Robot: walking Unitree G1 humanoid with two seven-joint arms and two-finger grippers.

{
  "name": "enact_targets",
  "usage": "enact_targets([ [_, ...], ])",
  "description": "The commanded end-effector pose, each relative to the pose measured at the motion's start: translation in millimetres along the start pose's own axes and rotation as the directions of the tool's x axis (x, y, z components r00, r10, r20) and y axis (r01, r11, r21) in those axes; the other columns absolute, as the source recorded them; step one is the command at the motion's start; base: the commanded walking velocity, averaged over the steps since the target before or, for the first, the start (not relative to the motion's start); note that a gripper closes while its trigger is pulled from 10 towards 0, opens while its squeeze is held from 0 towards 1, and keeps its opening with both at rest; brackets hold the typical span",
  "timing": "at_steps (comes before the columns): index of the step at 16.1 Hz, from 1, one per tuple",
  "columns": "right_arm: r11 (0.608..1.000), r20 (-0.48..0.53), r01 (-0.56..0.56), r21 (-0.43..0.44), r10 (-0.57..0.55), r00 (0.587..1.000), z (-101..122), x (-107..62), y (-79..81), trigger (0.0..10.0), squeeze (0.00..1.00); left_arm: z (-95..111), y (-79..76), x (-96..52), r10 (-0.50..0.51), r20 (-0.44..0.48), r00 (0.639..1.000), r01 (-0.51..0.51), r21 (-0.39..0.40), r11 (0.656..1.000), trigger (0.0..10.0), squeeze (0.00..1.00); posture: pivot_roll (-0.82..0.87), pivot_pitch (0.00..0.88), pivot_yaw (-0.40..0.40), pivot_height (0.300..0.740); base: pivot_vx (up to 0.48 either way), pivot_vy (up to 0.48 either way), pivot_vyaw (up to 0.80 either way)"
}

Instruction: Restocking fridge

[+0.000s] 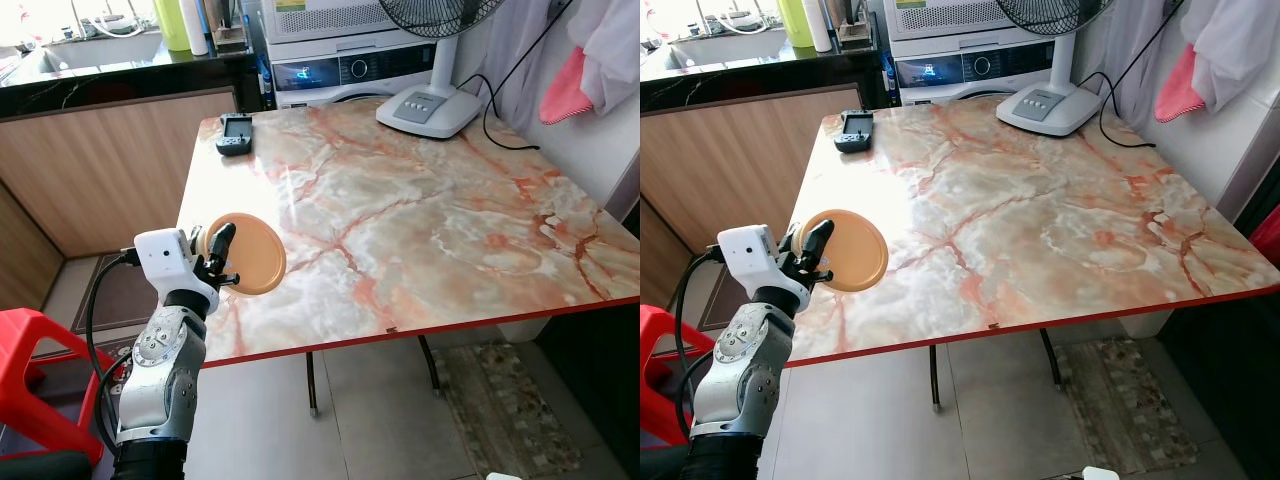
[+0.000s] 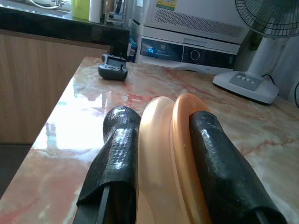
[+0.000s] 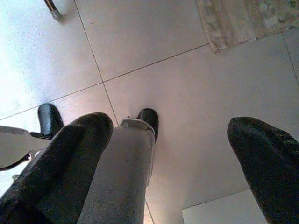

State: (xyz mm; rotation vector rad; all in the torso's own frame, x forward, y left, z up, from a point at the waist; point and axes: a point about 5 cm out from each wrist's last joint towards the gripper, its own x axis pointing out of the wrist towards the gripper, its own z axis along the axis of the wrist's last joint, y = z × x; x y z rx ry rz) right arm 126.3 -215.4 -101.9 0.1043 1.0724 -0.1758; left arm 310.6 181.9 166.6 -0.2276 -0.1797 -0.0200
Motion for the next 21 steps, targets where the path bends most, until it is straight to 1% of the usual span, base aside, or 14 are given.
enact_targets([
  [1, 1.0, -0.006, 0.003, 0.022, -0.003, 1.0, -1.5, -0.1, 0.0, 10.0, 0.0, 3.9, 3.0, -0.6, 0.015, 0.014, 1.0, -0.015, 0.009, 1.0, 10.0, 0.0, 0.06, 0.026, 0.041, 0.74, 0.0, 0.33, 0.0],
  [14, 1.0, -0.004, 0.0, 0.01, 0.0, 1.0, 0.7, 0.1, -1.4, 10.0, 0.0, 1.3, 3.5, -0.5, 0.035, 0.01, 0.999, -0.035, -0.01, 0.999, 10.0, 0.0, 0.06, 0.022, 0.031, 0.74, 0.0, 0.325, 0.0],
  [21, 1.0, -0.003, 0.0, 0.007, 0.0, 1.0, 1.4, 0.1, -2.0, 10.0, 0.0, 0.3, 5.5, 0.7, 0.054, 0.009, 0.999, -0.054, -0.007, 0.999, 10.0, 0.0, 0.06, 0.021, 0.026, 0.74, 0.0, 0.0, 0.0],
])
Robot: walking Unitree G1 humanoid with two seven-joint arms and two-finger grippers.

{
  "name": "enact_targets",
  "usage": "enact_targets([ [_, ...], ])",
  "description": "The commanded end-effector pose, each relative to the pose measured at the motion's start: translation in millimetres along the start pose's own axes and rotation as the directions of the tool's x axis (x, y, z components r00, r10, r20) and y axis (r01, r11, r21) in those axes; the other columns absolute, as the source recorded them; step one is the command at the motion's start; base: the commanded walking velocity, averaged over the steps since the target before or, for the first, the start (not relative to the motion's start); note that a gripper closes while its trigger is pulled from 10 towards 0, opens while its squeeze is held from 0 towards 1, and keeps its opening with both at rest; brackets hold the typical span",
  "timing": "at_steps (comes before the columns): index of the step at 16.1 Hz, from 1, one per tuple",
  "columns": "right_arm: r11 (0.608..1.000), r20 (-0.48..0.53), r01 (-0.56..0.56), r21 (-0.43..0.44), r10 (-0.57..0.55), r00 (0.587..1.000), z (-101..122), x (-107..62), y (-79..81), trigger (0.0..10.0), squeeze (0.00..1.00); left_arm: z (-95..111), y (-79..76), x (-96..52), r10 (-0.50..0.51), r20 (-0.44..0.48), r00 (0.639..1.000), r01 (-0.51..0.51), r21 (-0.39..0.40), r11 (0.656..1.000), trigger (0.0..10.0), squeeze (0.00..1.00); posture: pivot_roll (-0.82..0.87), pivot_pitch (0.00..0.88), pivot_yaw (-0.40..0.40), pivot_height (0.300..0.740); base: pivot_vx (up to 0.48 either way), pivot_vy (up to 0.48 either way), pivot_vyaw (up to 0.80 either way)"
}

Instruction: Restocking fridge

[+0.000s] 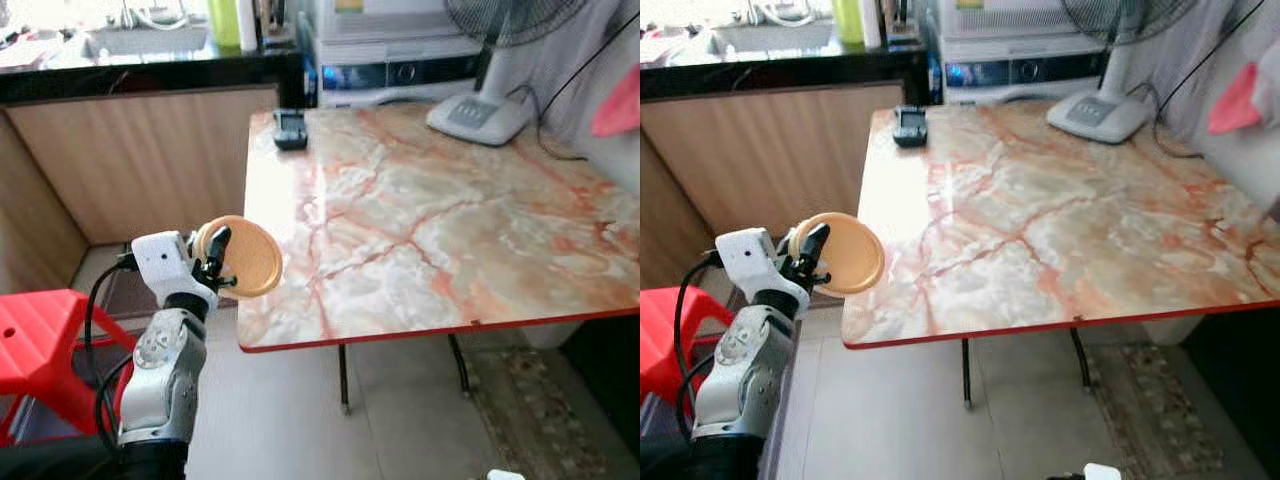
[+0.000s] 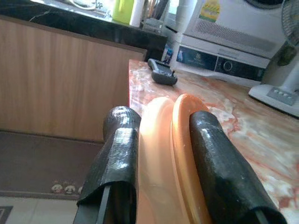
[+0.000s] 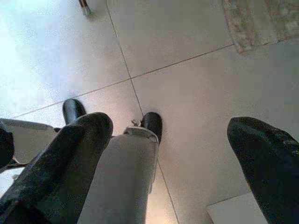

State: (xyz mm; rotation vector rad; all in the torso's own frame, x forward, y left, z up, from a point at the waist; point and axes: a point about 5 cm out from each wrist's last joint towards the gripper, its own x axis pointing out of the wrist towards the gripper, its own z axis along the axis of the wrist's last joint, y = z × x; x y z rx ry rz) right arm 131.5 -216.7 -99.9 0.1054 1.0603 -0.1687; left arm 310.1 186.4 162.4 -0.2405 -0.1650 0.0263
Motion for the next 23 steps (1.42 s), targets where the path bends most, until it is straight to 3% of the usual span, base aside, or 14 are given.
enact_targets([
  [1, 1.0, -0.014, 0.006, 0.008, -0.006, 1.0, -4.1, -0.8, -1.7, 10.0, 0.0, 3.8, 0.9, 2.2, 0.009, 0.021, 1.0, -0.009, 0.001, 1.0, 10.0, 0.0, 0.06, 0.02, 0.025, 0.74, 0.0, 0.0, 0.0],
  [4, 1.0, -0.019, 0.008, 0.004, -0.008, 1.0, -4.2, -0.7, -2.0, 10.0, 0.0, 3.6, 1.5, 2.3, 0.013, 0.021, 1.0, -0.013, 0.001, 1.0, 10.0, 0.0, 0.06, 0.018, 0.027, 0.74, 0.0, 0.0, 0.0],
  [19, 1.0, -0.033, -0.004, -0.005, 0.004, 0.999, -5.3, -0.8, -1.5, 10.0, 0.0, 3.9, -1.8, 3.2, -0.01, 0.026, 1.0, 0.01, 0.01, 1.0, 10.0, 0.0, 0.06, 0.02, 0.024, 0.74, 0.0, 0.0, -0.8],
  [23, 1.0, -0.036, -0.008, -0.009, 0.007, 0.999, -5.5, -0.7, -0.9, 10.0, 0.0, 4.5, -1.3, 3.5, -0.014, 0.027, 1.0, 0.012, 0.052, 0.999, 10.0, 0.0, 0.06, 0.018, 0.026, 0.74, 0.0, 0.0, -0.8],
])
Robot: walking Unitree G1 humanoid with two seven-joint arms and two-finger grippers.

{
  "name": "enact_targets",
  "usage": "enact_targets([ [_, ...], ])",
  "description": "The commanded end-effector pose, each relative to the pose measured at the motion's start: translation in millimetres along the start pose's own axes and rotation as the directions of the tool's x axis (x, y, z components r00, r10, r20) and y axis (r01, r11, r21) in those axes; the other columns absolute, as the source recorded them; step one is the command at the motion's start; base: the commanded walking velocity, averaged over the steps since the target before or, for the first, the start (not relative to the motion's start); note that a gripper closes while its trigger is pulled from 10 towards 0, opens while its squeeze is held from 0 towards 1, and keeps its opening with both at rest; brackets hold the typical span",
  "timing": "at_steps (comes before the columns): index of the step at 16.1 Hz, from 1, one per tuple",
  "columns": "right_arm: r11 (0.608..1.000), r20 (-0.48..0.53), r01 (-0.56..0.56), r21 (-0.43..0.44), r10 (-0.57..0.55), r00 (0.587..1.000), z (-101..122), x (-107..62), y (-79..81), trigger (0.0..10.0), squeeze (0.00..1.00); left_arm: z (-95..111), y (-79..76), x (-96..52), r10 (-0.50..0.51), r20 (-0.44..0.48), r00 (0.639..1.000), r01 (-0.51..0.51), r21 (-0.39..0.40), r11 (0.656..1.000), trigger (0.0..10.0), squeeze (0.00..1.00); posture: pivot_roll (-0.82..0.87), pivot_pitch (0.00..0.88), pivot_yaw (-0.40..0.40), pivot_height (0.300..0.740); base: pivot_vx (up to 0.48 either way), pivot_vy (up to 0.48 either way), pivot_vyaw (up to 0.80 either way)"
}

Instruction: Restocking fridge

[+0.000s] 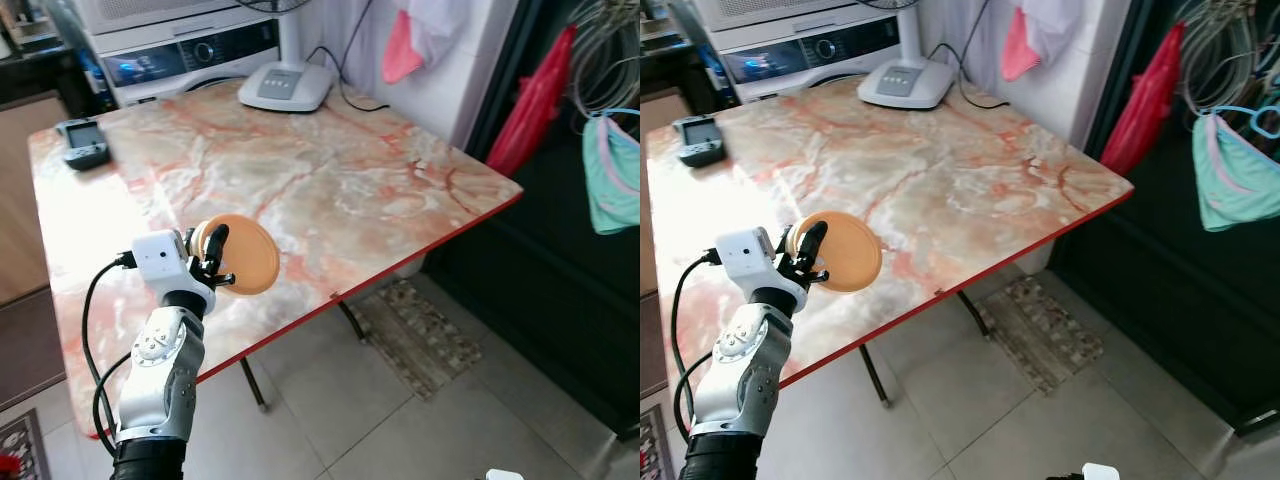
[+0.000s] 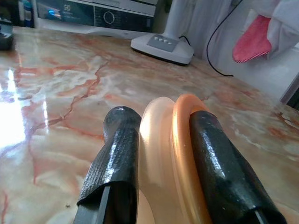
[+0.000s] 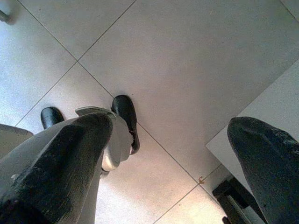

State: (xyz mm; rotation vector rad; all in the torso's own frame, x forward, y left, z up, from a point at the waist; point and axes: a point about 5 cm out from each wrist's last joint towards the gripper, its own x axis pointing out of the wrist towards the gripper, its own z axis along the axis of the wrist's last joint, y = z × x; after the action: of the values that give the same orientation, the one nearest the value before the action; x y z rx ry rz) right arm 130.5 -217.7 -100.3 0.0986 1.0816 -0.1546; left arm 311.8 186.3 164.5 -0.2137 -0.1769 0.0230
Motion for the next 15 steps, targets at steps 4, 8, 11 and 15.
enact_targets([
  [4, 1.0, -0.016, -0.003, 0.004, 0.003, 1.0, -4.6, -0.5, 0.6, 10.0, 0.0, 2.1, -1.7, 2.6, -0.008, 0.014, 1.0, 0.007, 0.019, 1.0, 10.0, 0.0, 0.05, 0.017, 0.026, 0.74, 0.0, -0.225, -0.8],
  [8, 1.0, -0.017, -0.004, 0.003, 0.004, 1.0, -4.4, -0.5, 0.5, 10.0, 0.0, 3.1, -2.2, 3.1, -0.009, 0.022, 1.0, 0.008, 0.036, 0.999, 10.0, 0.0, 0.06, 0.018, 0.025, 0.74, 0.0, -0.325, -0.8],
  [11, 1.0, -0.017, -0.006, 0.0, 0.006, 1.0, -4.4, -0.5, 0.4, 10.0, 0.0, 3.2, -2.1, 3.2, -0.008, 0.022, 1.0, 0.008, 0.022, 1.0, 10.0, 0.0, 0.05, 0.019, 0.025, 0.74, 0.0, 0.0, -0.8],
  [15, 1.0, -0.02, -0.01, -0.003, 0.01, 1.0, -4.7, -0.6, 0.4, 10.0, 0.0, 2.9, -3.1, 3.2, -0.014, 0.026, 1.0, 0.013, 0.018, 1.0, 10.0, 0.0, 0.05, 0.02, 0.024, 0.74, 0.0, 0.0, -0.8],
])
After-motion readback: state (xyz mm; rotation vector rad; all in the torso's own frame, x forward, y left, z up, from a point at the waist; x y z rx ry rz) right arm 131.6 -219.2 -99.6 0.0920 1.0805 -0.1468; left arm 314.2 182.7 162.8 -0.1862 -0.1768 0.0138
